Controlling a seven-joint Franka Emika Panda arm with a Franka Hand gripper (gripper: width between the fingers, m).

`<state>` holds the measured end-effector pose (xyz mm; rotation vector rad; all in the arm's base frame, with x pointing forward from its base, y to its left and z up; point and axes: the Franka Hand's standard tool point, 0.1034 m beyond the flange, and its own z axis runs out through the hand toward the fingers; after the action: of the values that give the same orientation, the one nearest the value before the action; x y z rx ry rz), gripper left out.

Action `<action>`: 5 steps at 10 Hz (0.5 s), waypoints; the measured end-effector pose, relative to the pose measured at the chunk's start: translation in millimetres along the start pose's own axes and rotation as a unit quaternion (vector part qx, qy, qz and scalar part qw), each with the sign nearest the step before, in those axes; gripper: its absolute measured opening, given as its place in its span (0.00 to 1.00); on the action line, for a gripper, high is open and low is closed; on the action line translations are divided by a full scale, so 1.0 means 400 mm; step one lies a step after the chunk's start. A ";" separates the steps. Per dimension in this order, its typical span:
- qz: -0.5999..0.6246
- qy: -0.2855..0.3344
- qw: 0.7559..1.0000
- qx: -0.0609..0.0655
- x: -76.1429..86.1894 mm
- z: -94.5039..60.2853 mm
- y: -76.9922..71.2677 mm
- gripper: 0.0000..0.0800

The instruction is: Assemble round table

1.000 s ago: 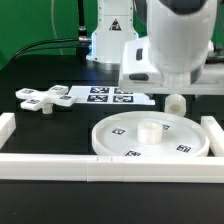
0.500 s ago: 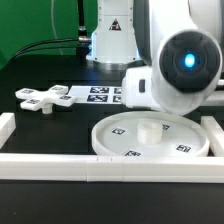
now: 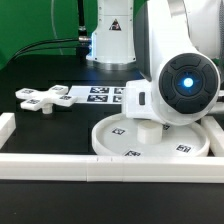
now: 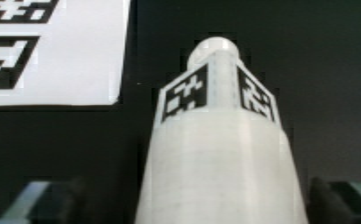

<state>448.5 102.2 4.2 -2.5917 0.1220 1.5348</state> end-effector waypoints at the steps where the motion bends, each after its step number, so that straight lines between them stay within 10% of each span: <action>1: 0.000 0.000 1.000 0.000 0.000 0.000 -0.001 0.68; 2: 0.000 0.000 1.000 0.000 0.000 0.000 -0.001 0.51; 5: -0.001 0.000 1.000 -0.001 0.000 -0.001 -0.001 0.51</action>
Offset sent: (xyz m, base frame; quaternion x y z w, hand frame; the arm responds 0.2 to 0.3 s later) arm -0.0008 0.0004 -0.0003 -0.0023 0.0009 0.0012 1.0000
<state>448.6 102.8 4.5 -2.5921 0.1190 1.5343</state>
